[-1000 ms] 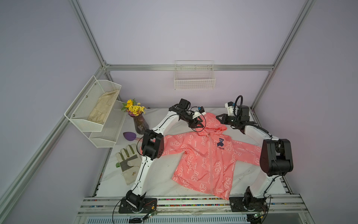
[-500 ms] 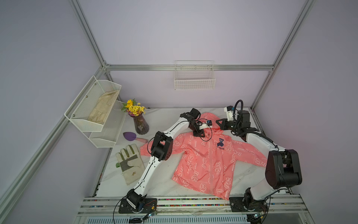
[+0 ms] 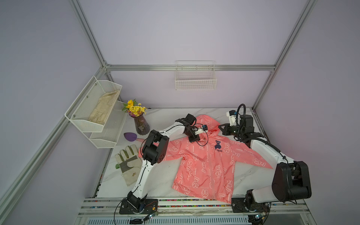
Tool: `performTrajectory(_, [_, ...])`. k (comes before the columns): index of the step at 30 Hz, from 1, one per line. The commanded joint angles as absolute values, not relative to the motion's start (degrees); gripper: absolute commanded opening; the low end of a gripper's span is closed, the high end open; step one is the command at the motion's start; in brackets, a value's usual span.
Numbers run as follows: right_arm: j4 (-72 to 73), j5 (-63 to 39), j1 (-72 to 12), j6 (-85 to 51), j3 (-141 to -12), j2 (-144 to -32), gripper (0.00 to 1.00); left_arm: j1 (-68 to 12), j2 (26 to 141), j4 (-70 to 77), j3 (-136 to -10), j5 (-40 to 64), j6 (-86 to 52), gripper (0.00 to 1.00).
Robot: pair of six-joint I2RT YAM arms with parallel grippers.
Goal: Unzip the jacket
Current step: Flatten out the jacket at the center of the board.
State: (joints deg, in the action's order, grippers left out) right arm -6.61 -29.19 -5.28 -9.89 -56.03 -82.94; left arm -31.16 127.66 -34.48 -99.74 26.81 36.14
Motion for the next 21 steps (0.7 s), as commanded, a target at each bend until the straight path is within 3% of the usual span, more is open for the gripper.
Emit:
performTrajectory(1, [-8.96, -29.30, -5.83, -8.68, -56.72, -84.71, 0.05, -29.88, 115.97, -19.89, -89.03, 25.40, 32.93, 0.00])
performTrajectory(3, [-9.02, -29.51, -6.07, -8.56, -57.12, -85.87, 0.04, -29.80, 111.81, -17.37, -84.55, 25.79, 33.70, 0.03])
performTrajectory(5, [-8.97, -30.03, -6.24, -8.61, -57.74, -87.15, 0.05, -29.79, 109.07, -16.07, -81.37, 26.94, 35.70, 0.34])
performTrajectory(7, [-8.57, -30.44, -6.48, -8.73, -58.22, -88.08, 0.04, -29.77, 108.27, -16.12, -80.44, 28.58, 37.95, 0.48])
performTrajectory(9, [-8.35, -30.68, -6.61, -8.83, -58.44, -88.84, 0.04, -29.71, 108.92, -16.80, -81.20, 29.58, 40.93, 0.54])
performTrajectory(12, [-8.47, -30.58, -6.81, -8.74, -58.84, -89.38, 0.05, -28.96, 113.40, -23.75, -87.58, 34.26, 45.40, 0.53])
performTrajectory(17, [-9.52, -29.61, -6.88, -7.90, -59.06, -89.13, 0.04, -27.60, 126.15, -43.24, -106.09, 40.33, 52.40, 0.41])
performTrajectory(21, [-9.38, -29.09, -7.03, -7.76, -58.45, -88.95, 0.05, -27.61, 130.99, -47.12, -111.35, 41.16, 53.38, 0.40])
